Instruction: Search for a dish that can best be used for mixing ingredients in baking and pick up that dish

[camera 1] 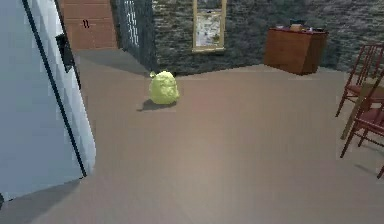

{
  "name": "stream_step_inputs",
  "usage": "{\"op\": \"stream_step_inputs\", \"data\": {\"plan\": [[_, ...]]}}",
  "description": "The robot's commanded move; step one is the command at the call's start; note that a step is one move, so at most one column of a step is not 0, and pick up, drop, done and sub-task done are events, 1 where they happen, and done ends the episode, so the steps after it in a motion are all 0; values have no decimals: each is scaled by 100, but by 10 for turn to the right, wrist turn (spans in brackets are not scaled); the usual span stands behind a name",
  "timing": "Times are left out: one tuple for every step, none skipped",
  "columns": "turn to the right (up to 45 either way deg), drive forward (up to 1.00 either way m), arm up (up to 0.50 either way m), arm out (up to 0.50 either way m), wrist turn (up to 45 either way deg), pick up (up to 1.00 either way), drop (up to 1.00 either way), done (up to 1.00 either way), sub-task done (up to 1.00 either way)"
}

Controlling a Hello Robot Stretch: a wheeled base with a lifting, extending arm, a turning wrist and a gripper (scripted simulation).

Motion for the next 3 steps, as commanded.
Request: {"op": "stream_step_inputs", "data": {"plan": [[0,20,0,0,0,0,0,0,0],[-180,0,0,0,0,0,0,0,0],[0,40,0,0,0,0,0,0,0]]}}
